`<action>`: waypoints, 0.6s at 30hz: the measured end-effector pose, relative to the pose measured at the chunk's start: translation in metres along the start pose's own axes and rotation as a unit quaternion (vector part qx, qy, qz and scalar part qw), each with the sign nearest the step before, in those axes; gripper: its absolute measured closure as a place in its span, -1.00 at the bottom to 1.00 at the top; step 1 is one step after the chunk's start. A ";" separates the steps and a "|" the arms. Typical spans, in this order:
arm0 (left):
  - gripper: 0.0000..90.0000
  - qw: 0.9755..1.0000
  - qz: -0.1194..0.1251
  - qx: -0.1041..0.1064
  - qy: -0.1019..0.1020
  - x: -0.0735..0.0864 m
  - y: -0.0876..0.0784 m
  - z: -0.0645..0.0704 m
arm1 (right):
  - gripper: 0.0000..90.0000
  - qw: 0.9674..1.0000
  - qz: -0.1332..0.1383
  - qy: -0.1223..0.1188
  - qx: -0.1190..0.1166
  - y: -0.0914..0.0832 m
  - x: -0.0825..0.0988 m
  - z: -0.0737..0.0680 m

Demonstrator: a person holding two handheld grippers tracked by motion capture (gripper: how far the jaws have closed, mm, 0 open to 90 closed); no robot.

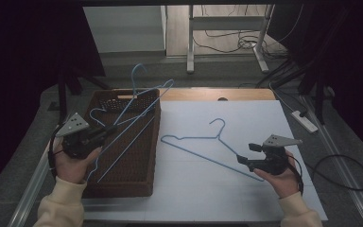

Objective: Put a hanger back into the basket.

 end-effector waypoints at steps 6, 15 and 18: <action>0.93 1.000 0.000 -0.008 -0.009 0.009 -0.010 -0.010 | -0.40 1.000 -0.005 -0.003 0.000 0.002 0.002 -0.001; 0.93 0.999 0.004 -0.020 -0.032 0.020 -0.019 -0.029 | -0.40 1.000 -0.010 -0.002 0.002 0.005 0.004 -0.002; 0.93 0.999 0.002 -0.022 -0.034 0.022 -0.018 -0.032 | -0.40 1.000 -0.012 -0.001 0.002 0.005 0.005 -0.002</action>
Point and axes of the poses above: each handheld gripper's, and its own axes: y roughly forward along the jaws, x roughly out of its underside, z roughly to its right, the point moved 8 cm from there along y, roughly forward along the jaws, and after that the axes turned 12 degrees about -y, right-handed, at the moved point
